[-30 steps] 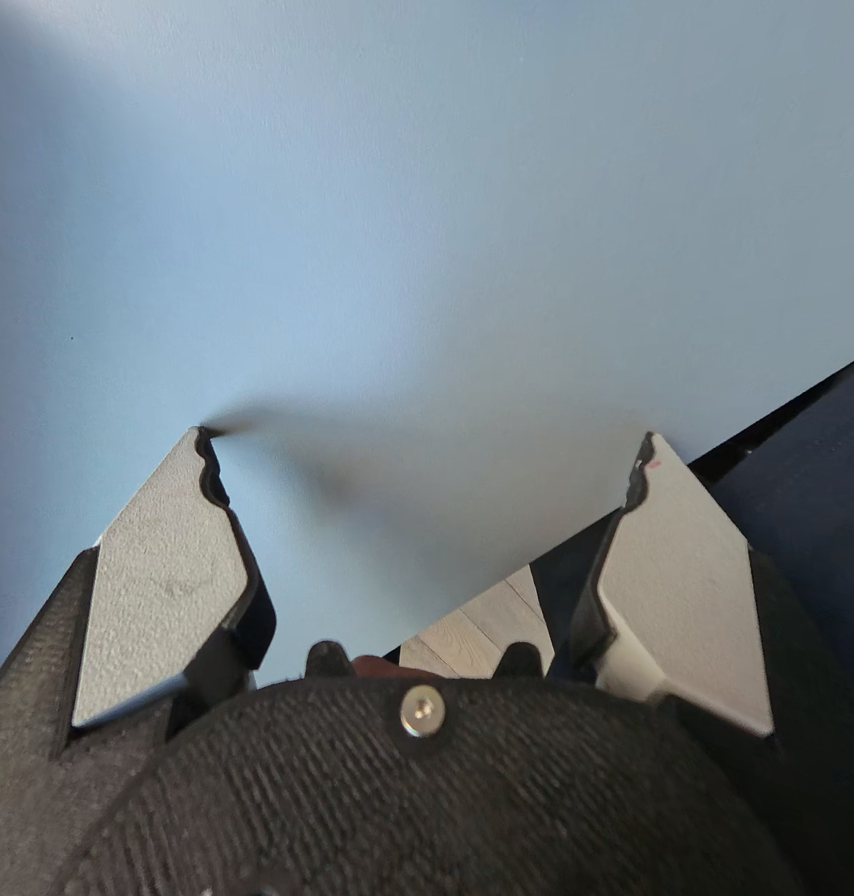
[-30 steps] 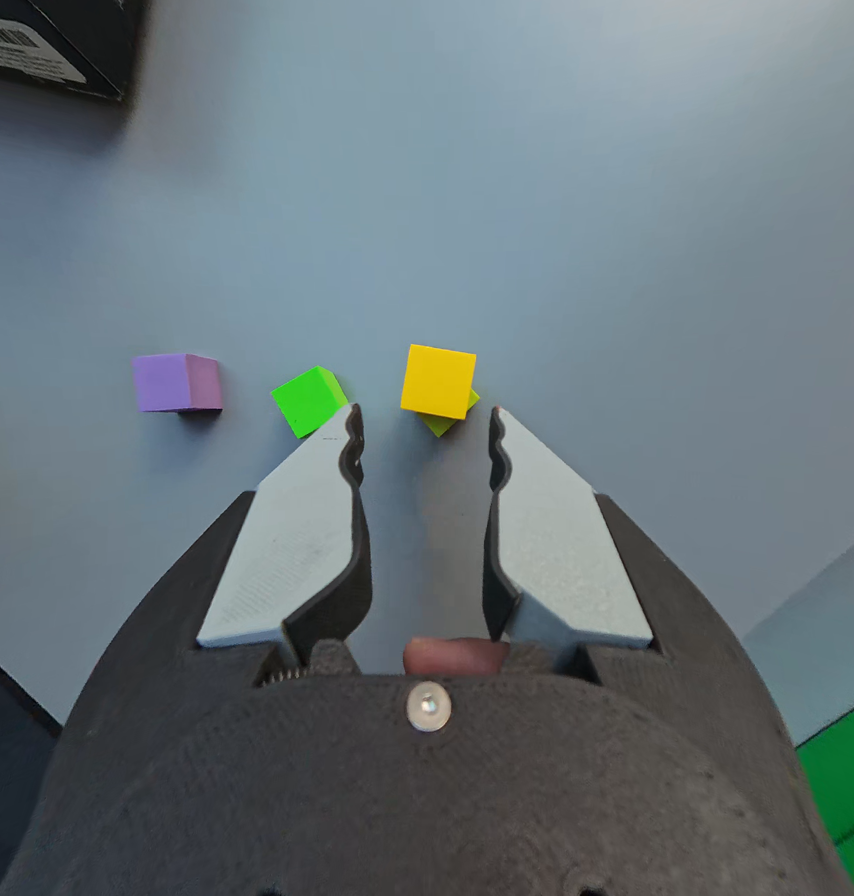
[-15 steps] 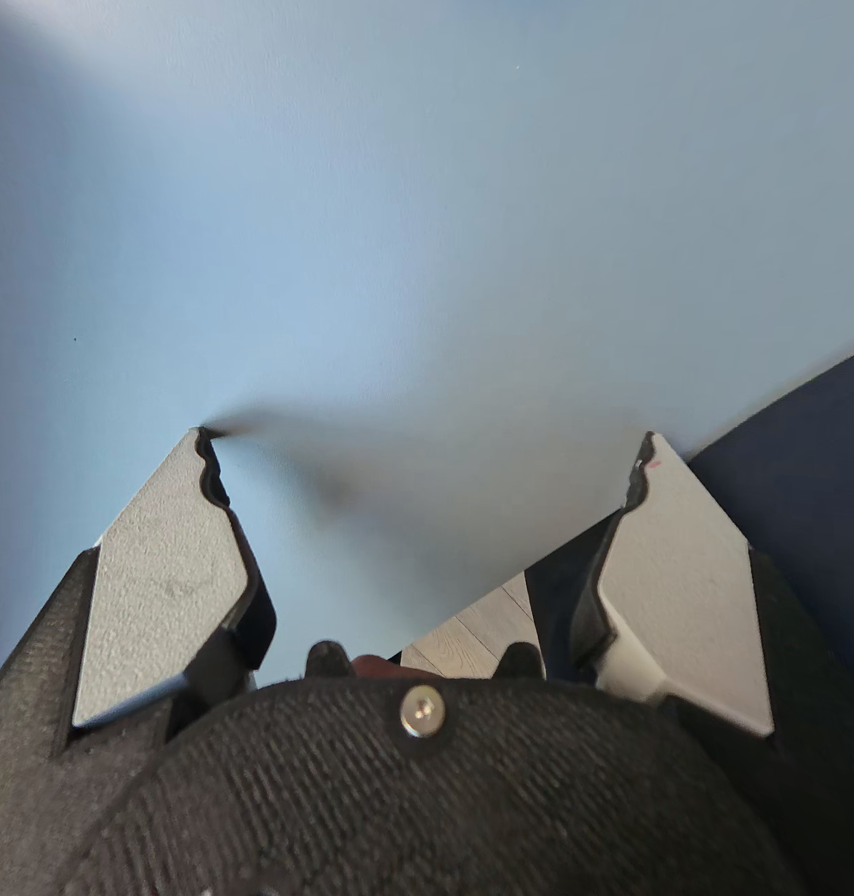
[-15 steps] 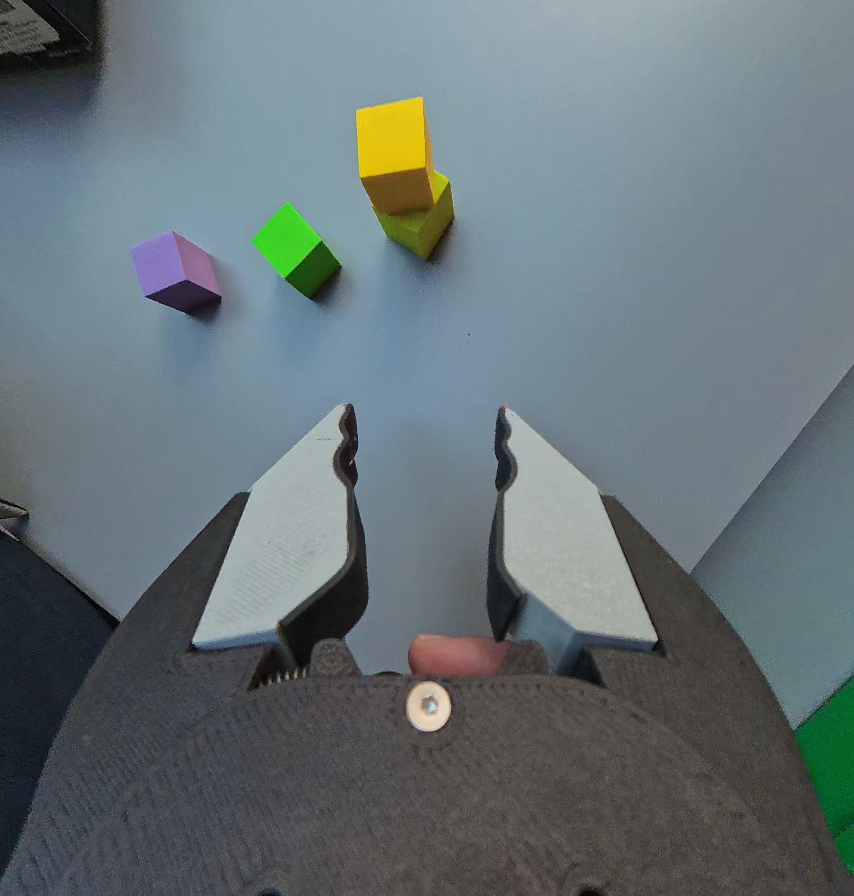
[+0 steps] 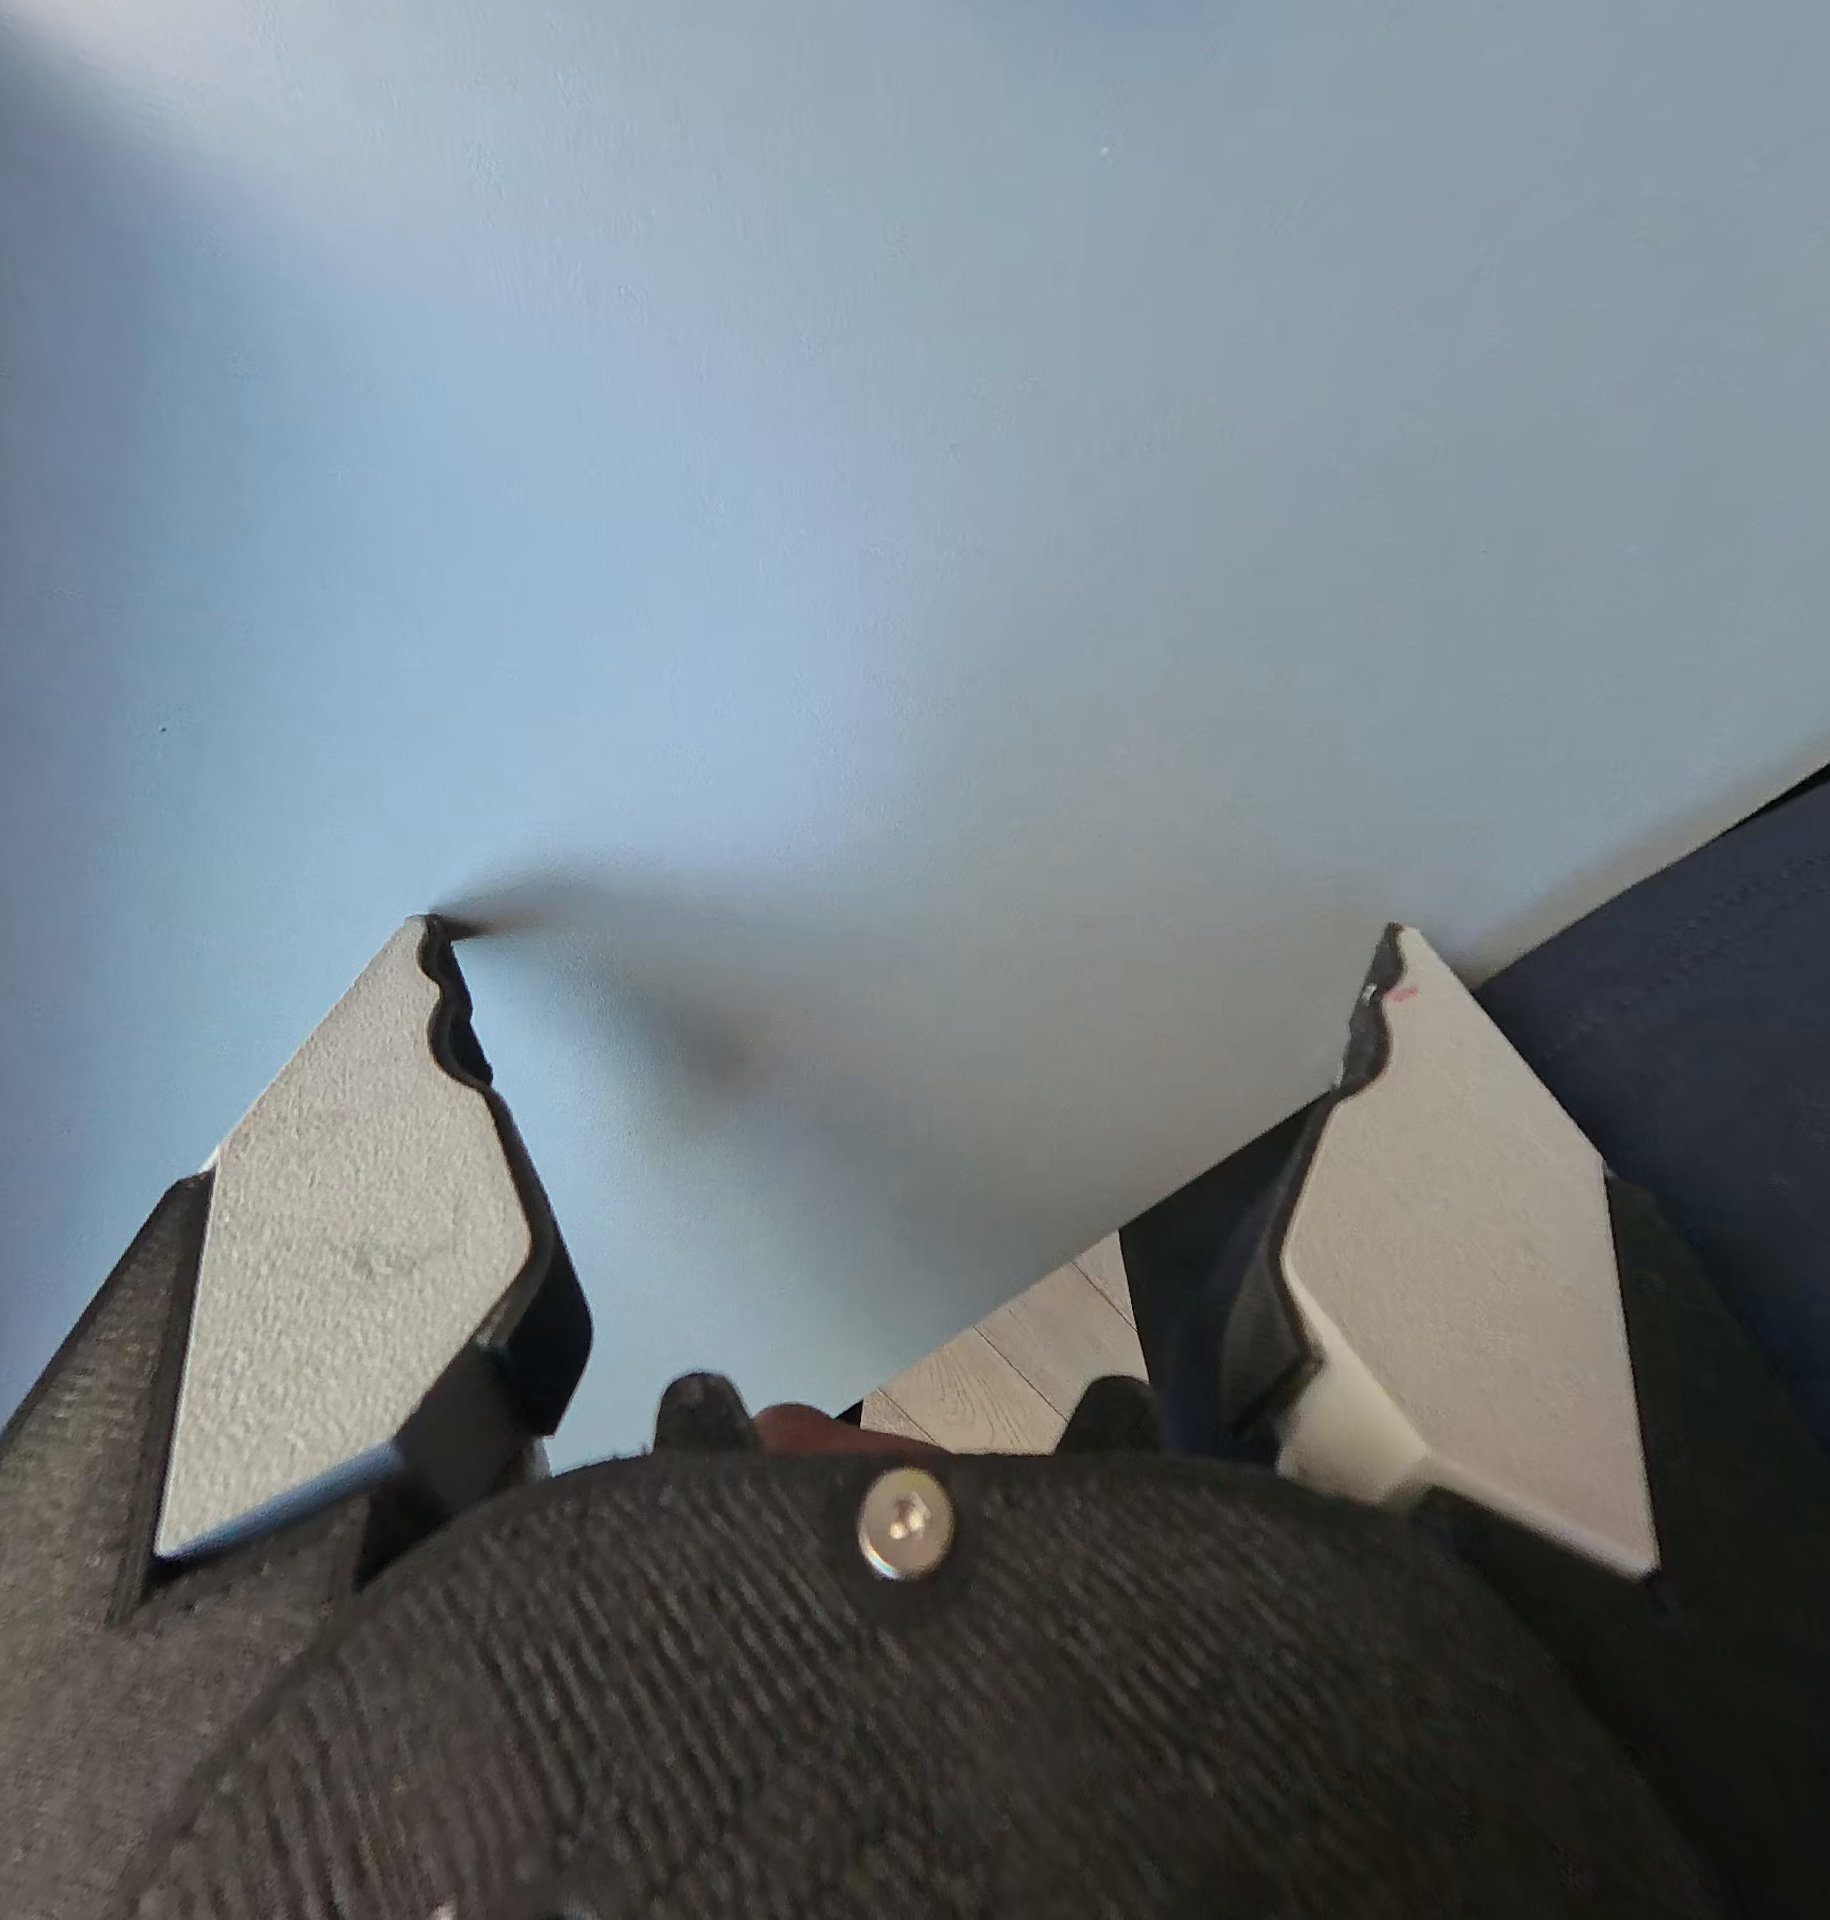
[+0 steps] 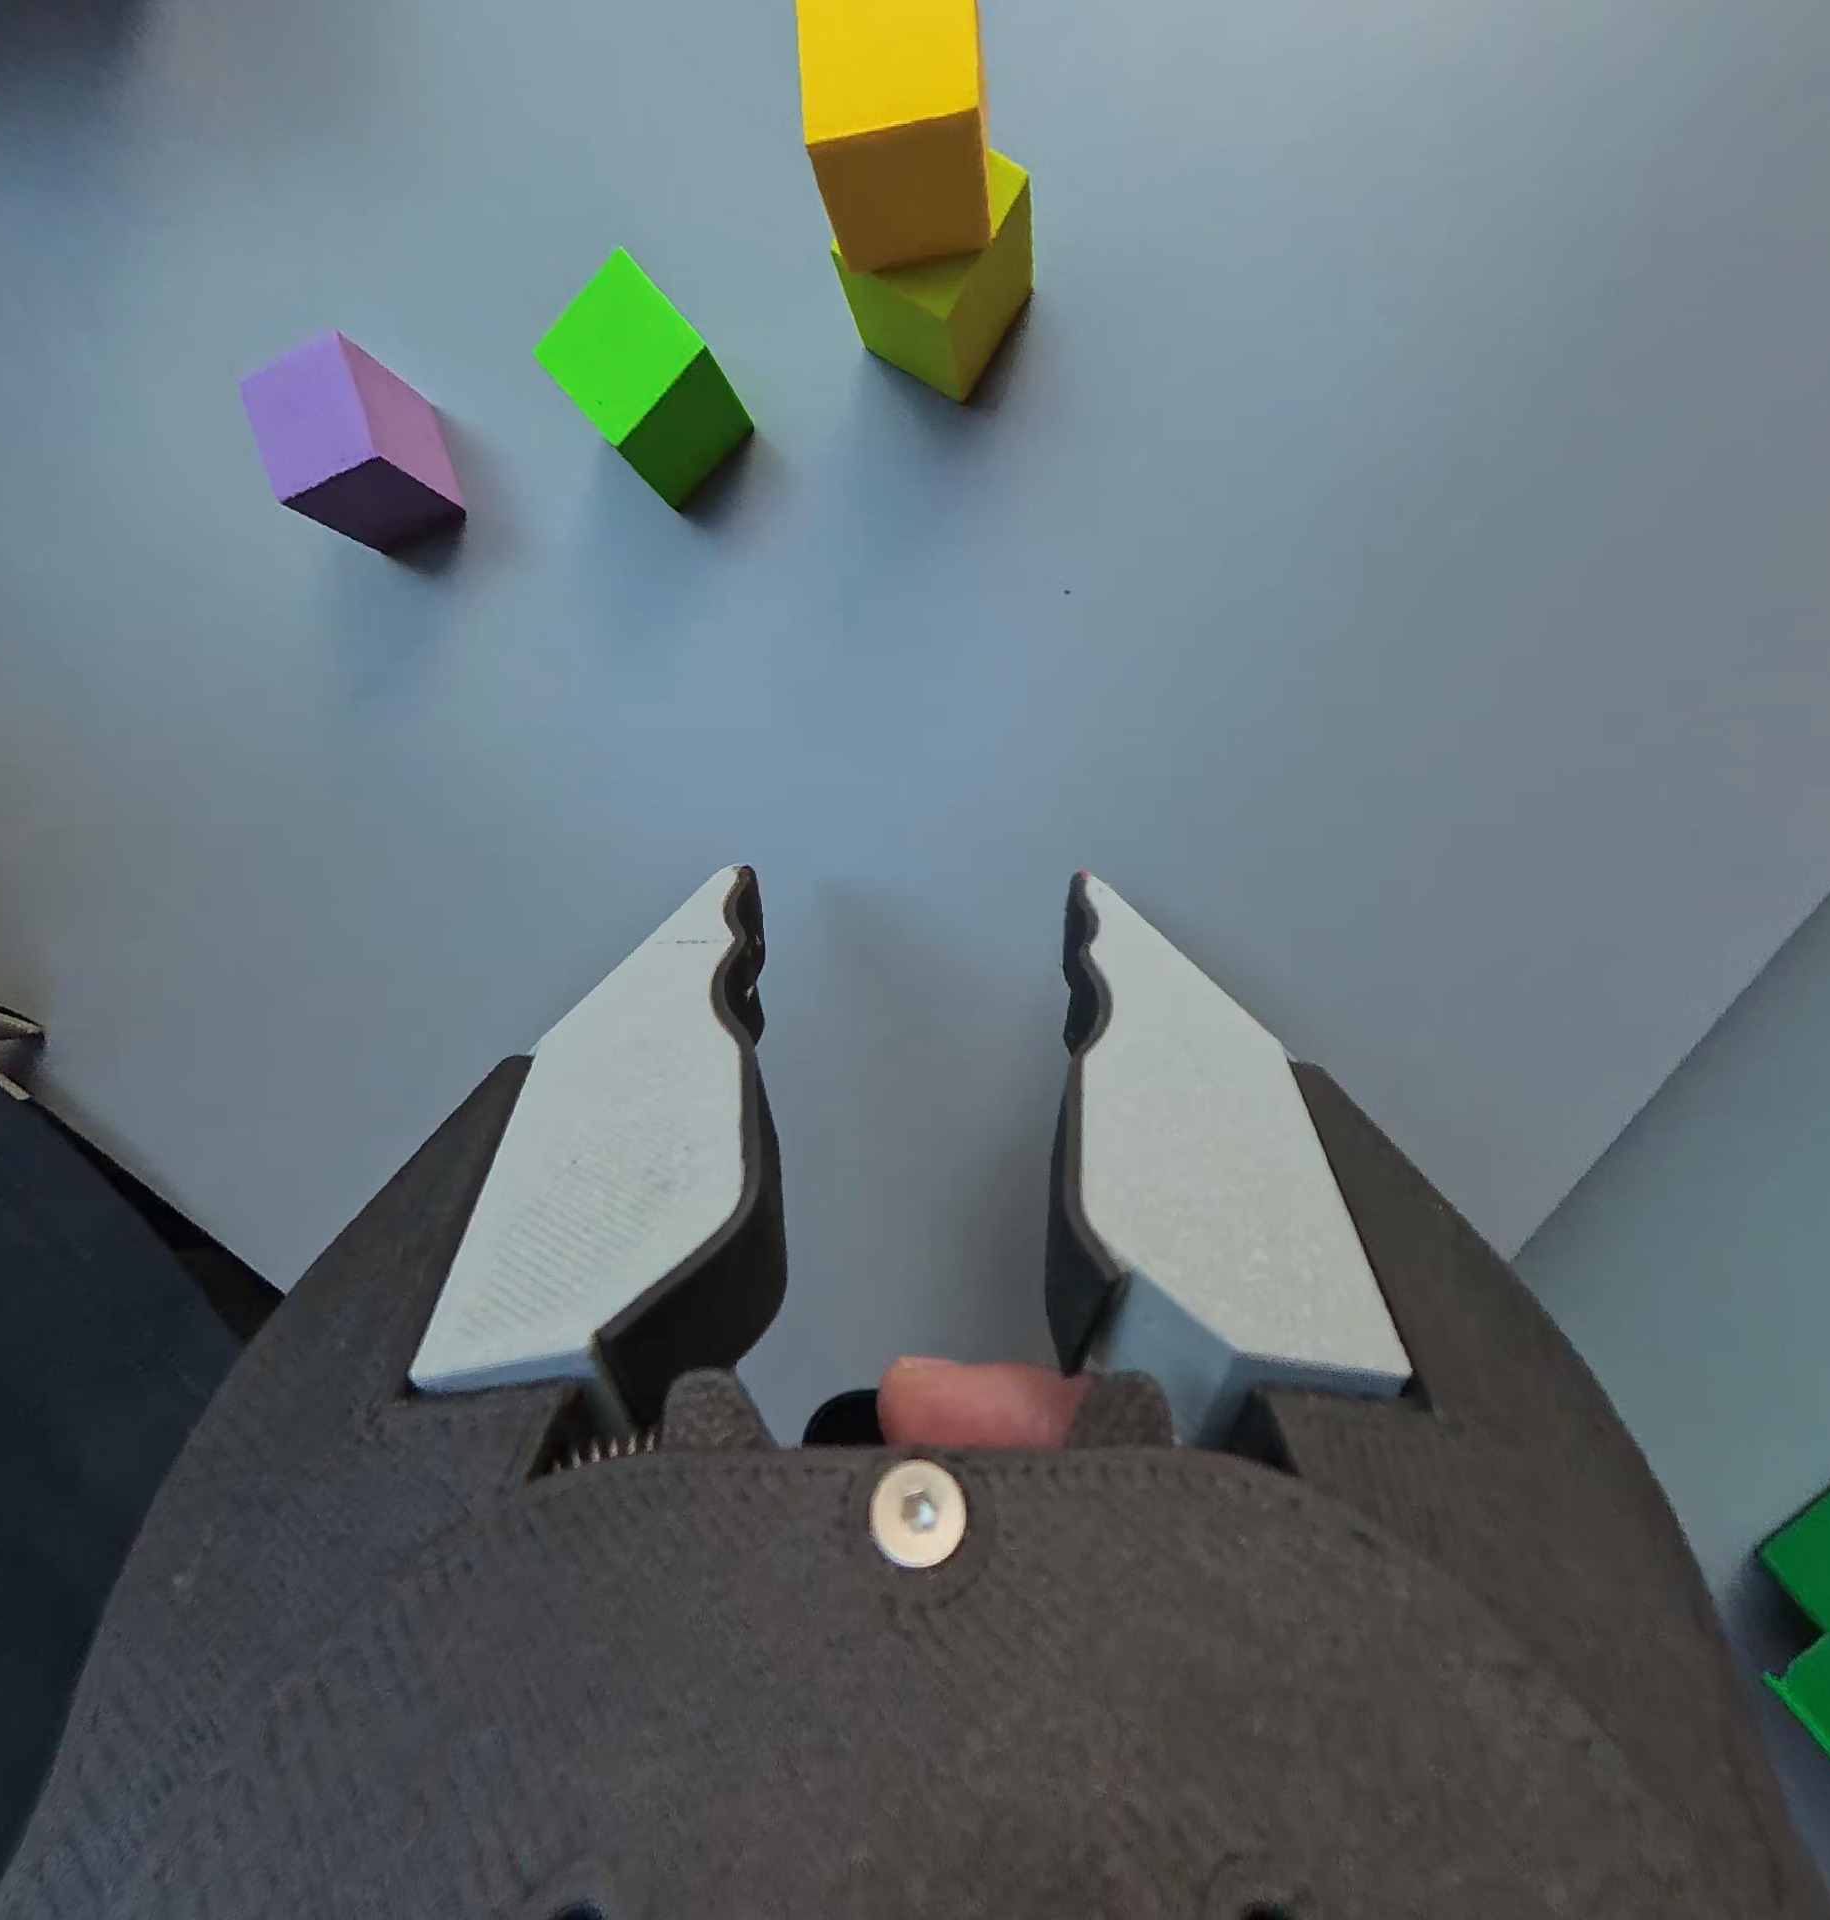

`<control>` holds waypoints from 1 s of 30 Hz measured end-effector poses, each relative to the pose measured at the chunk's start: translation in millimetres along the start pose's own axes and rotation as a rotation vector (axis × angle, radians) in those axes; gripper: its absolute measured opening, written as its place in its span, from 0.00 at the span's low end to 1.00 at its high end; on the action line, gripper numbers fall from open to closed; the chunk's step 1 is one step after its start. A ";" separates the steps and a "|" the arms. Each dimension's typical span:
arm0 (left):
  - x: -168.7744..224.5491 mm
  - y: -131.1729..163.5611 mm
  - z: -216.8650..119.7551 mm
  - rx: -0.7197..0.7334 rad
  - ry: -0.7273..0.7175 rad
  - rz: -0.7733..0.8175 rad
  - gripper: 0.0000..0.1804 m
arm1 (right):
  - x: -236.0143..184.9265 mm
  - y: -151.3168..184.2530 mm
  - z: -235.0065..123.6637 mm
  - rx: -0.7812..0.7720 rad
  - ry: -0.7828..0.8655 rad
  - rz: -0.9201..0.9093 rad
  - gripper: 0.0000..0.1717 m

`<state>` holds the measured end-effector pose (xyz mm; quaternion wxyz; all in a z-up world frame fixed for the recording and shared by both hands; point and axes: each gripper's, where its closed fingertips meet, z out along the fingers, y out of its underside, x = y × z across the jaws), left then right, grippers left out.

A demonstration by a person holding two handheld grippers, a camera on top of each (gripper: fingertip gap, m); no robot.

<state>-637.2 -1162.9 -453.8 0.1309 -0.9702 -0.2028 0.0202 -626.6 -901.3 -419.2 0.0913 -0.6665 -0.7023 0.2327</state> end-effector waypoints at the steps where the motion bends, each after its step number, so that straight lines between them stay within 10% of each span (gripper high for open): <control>1: 0.1 -0.1 0.0 -0.001 0.000 0.000 0.89 | -2.1 -1.5 0.5 0.000 -0.004 -0.008 0.33; 30: 0.2 0.9 0.0 -0.045 -0.001 -0.002 0.89 | -24.2 -30.0 -6.2 0.063 -0.094 -0.122 0.29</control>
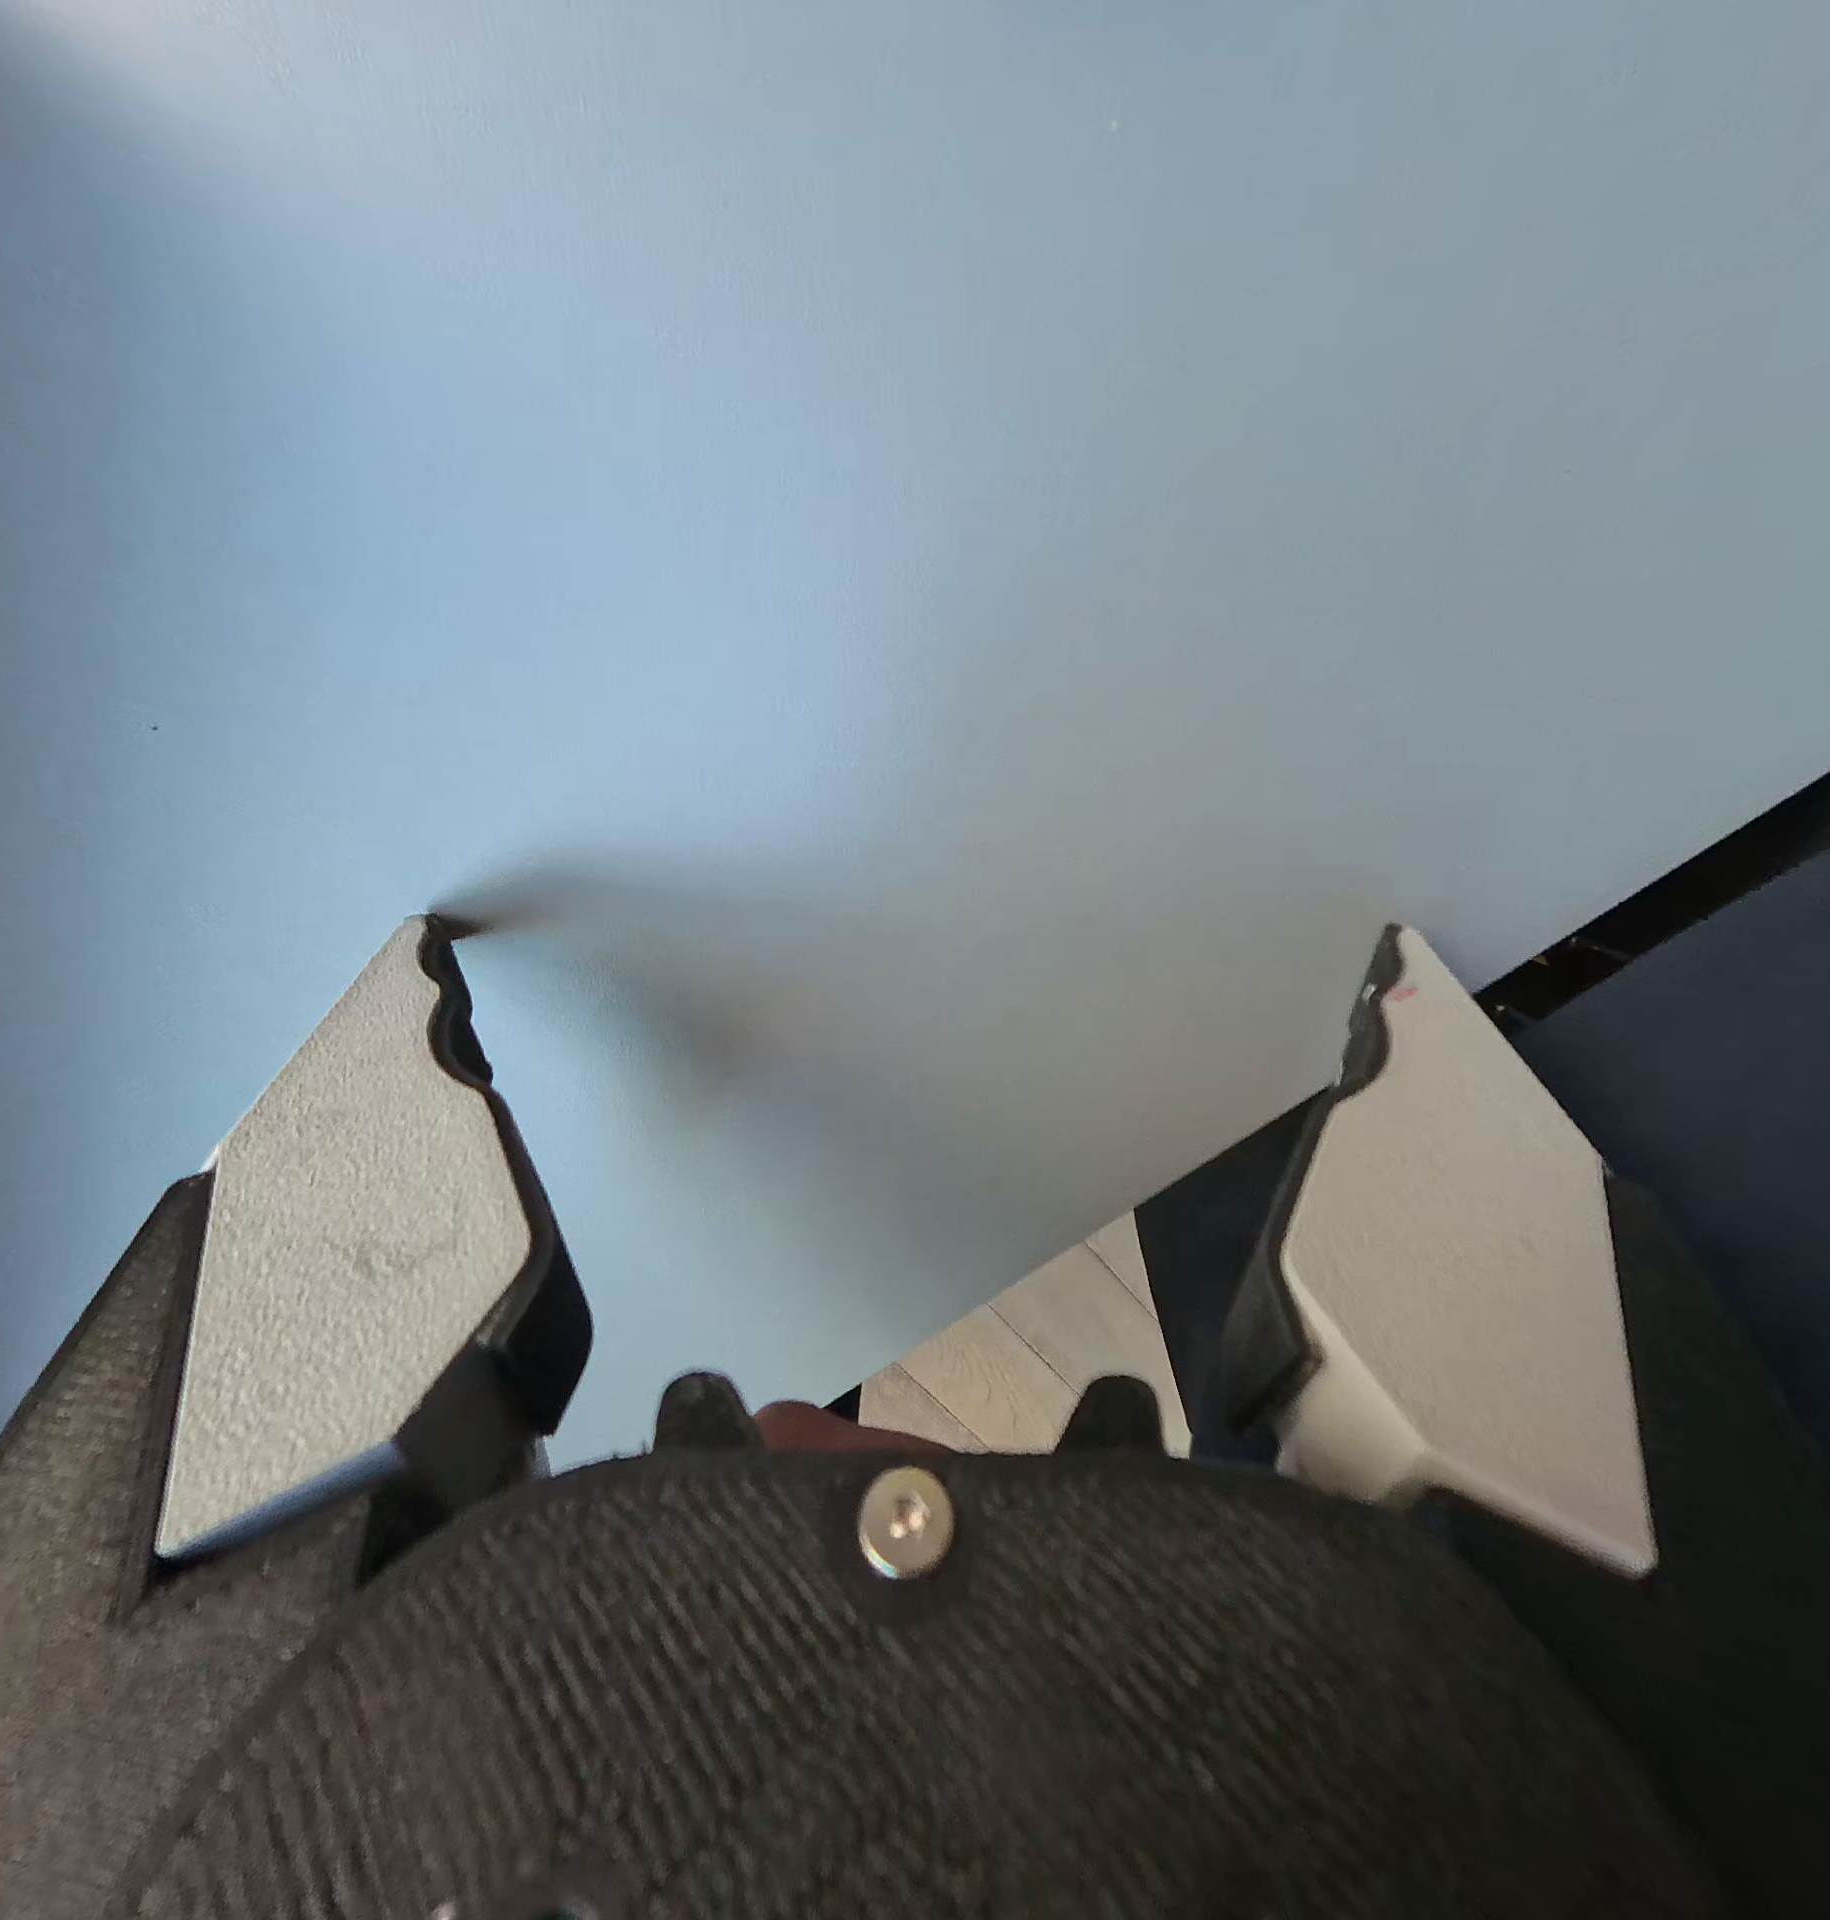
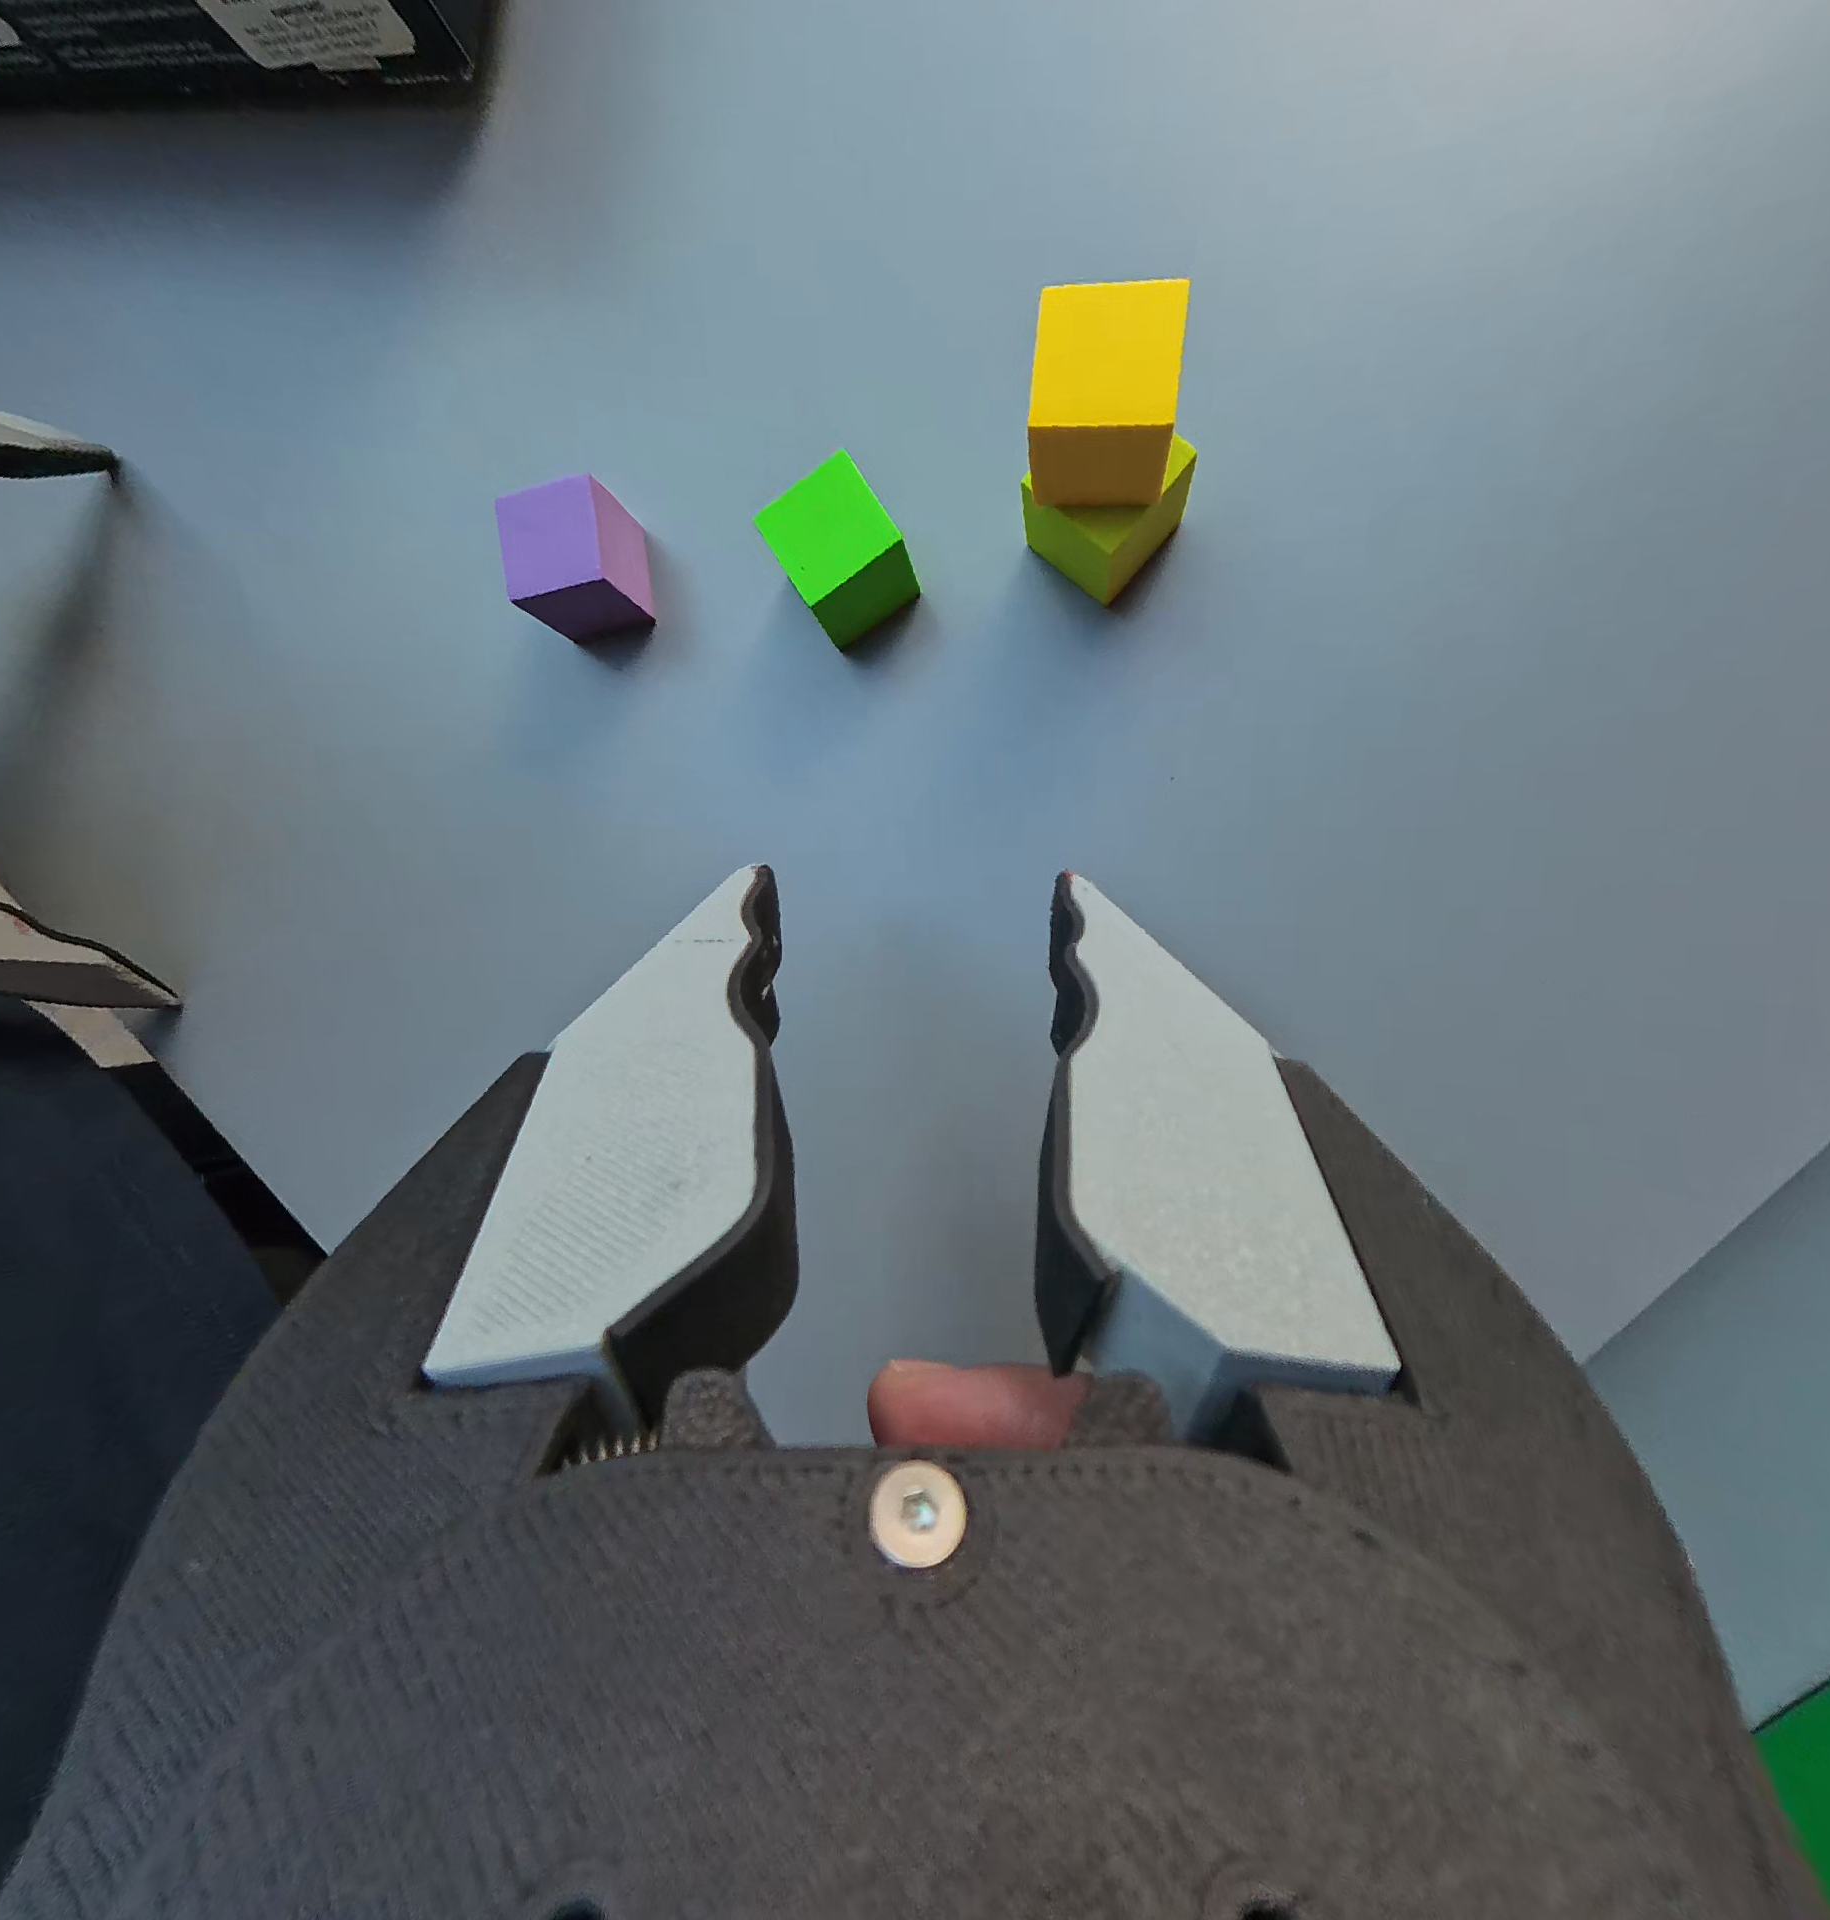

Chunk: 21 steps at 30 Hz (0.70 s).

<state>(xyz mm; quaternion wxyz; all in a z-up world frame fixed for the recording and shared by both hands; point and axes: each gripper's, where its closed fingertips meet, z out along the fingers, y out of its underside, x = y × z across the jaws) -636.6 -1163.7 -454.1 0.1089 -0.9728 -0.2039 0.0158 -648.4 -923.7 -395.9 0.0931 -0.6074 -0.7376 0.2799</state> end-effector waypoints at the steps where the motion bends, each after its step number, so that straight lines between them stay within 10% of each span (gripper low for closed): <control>1: 0.0 0.0 0.0 -0.001 0.000 0.000 0.89 | 0.1 -1.9 -0.2 0.002 0.000 -0.007 0.29; 21: 0.0 -0.1 0.0 0.010 0.000 0.001 0.89 | -7.4 -30.5 -4.6 0.035 -0.006 -0.084 0.28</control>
